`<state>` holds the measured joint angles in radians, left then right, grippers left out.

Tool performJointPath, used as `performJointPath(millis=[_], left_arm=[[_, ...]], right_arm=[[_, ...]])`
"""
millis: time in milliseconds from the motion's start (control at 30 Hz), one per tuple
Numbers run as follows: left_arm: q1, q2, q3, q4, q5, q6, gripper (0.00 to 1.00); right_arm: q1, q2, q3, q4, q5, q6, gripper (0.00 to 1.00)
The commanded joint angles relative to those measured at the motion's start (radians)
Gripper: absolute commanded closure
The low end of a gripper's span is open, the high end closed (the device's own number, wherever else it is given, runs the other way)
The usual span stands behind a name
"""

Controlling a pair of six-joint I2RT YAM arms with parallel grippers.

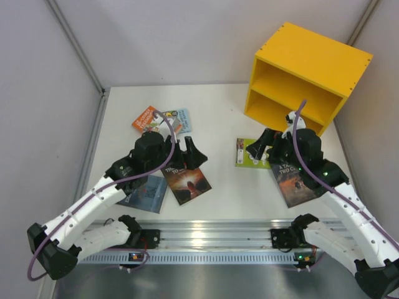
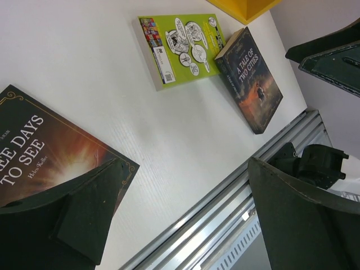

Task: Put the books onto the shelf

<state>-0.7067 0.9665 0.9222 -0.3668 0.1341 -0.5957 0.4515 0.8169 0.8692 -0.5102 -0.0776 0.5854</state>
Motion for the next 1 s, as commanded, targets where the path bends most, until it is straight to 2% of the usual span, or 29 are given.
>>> performJointPath(millis=[0,133,167,267,433,533,567,600,667,767,967], left_arm=[[0.003,-0.031,-0.011,0.031,-0.014,0.011,0.02],[0.003,-0.041,0.0,0.016,-0.021,-0.001,0.02],[0.003,-0.043,0.003,0.003,-0.033,-0.001,0.03],[0.003,-0.051,0.02,-0.058,-0.063,-0.009,0.03],[0.003,-0.094,0.007,-0.089,-0.048,-0.03,0.03],[0.004,-0.098,0.029,-0.113,-0.018,-0.033,0.03],[0.004,-0.098,0.036,-0.121,-0.013,-0.032,0.03],[0.004,-0.103,0.043,-0.132,-0.01,-0.03,0.03],[0.006,-0.109,0.058,-0.153,-0.016,-0.023,0.03],[0.006,-0.123,0.075,-0.172,-0.019,-0.023,0.03],[0.006,-0.147,0.086,-0.181,-0.021,-0.033,0.03]], right_arm=[[0.012,-0.027,0.01,-0.005,0.042,0.014,0.0],[0.012,-0.013,0.046,-0.082,0.128,0.019,0.0],[0.01,-0.001,0.082,-0.161,0.162,0.021,0.0],[0.021,0.025,0.157,-0.327,0.318,0.036,0.04],[0.105,0.132,0.134,-0.436,0.613,0.045,0.13],[0.176,0.29,0.134,-0.478,0.694,0.034,0.21],[0.246,0.365,0.163,-0.511,0.737,0.047,0.23],[0.277,0.401,0.174,-0.53,0.819,0.069,0.25],[0.331,0.506,0.192,-0.594,0.883,0.094,0.29],[0.367,0.637,0.162,-0.654,0.978,0.151,0.31],[0.424,0.878,0.267,-0.746,1.075,0.231,0.38]])
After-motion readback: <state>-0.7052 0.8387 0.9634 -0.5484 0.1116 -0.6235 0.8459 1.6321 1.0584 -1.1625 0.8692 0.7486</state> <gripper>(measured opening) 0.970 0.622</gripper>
